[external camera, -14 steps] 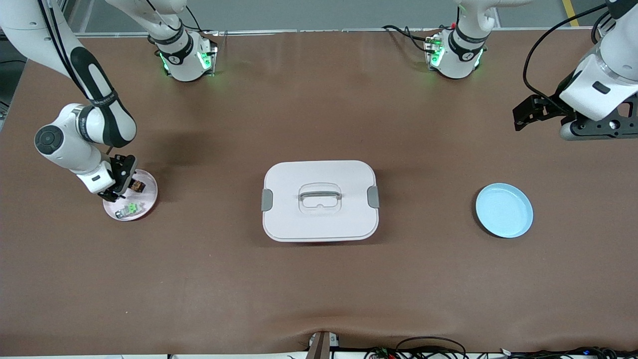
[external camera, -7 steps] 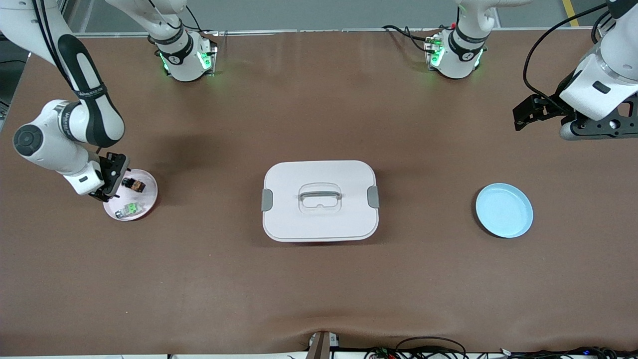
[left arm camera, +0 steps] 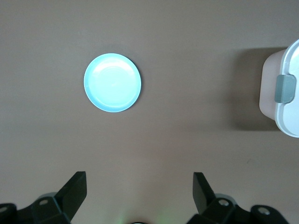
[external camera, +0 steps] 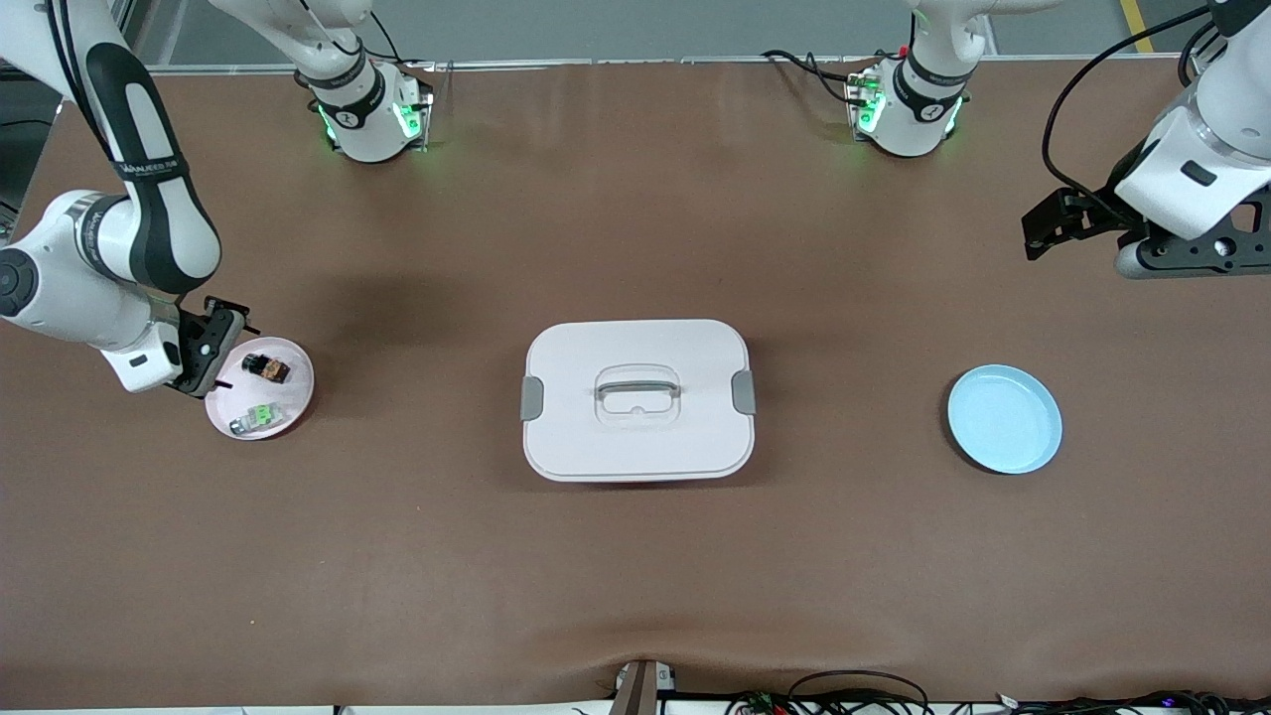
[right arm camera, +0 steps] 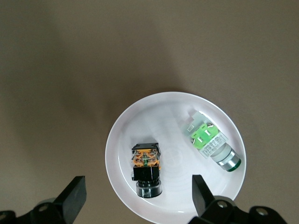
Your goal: Transfer orange switch to right arm and place
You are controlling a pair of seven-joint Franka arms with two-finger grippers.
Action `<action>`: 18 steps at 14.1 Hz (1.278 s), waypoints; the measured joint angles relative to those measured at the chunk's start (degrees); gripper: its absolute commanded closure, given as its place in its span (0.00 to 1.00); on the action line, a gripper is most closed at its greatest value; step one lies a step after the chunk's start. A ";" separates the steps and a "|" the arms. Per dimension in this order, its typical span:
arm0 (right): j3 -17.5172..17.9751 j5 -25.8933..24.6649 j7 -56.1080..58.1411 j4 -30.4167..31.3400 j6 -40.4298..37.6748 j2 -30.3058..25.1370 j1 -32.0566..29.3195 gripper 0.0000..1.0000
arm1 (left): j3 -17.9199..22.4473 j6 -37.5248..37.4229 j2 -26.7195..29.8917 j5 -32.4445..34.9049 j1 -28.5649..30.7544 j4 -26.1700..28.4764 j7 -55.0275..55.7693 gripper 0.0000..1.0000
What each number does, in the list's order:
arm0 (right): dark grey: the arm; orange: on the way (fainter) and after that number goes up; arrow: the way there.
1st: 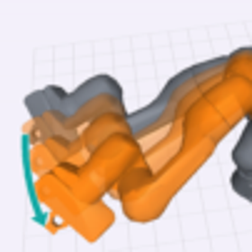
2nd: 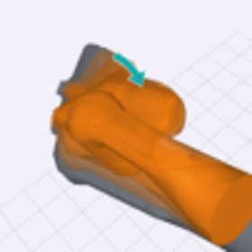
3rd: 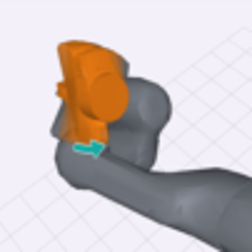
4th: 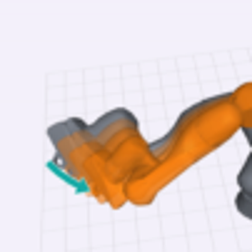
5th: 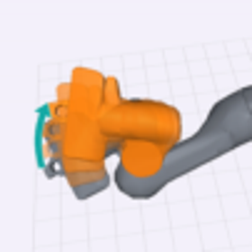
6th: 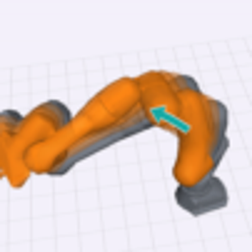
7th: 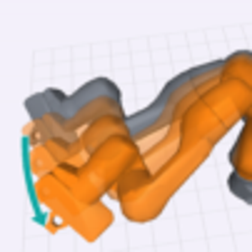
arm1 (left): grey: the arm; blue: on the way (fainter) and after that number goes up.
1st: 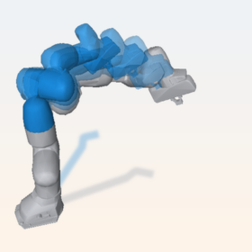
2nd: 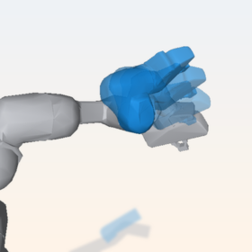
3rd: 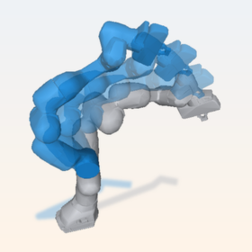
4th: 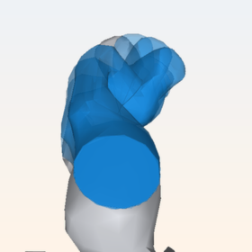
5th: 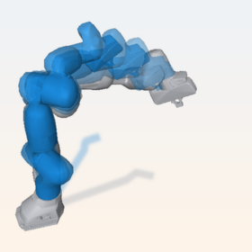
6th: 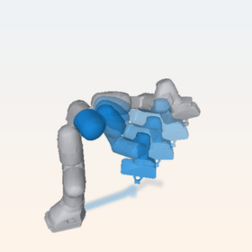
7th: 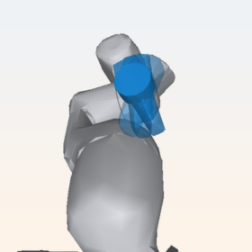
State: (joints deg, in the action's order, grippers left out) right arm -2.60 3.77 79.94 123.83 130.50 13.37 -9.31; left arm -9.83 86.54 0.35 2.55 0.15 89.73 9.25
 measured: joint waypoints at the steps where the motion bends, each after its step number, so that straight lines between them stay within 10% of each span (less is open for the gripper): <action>1: 0.02 0.25 -2.48 -0.47 -0.72 -0.06 0.15 0.00 | 0.00 0.00 0.00 0.00 0.00 0.00 0.00 0.00; 7: 0.13 1.99 -29.91 -7.64 -15.08 -0.18 0.90 0.00 | 0.00 0.00 0.01 0.00 0.00 0.00 0.00 0.00; 18: 0.09 1.92 -67.86 -15.21 -14.13 -0.18 1.95 0.00 | 0.00 0.00 0.09 0.00 0.00 0.00 0.00 0.00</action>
State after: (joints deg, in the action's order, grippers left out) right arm -2.51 5.69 12.08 108.63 116.37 13.19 -7.36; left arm -9.83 86.54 0.44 2.55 0.15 89.73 9.25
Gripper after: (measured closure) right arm 0.000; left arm 0.000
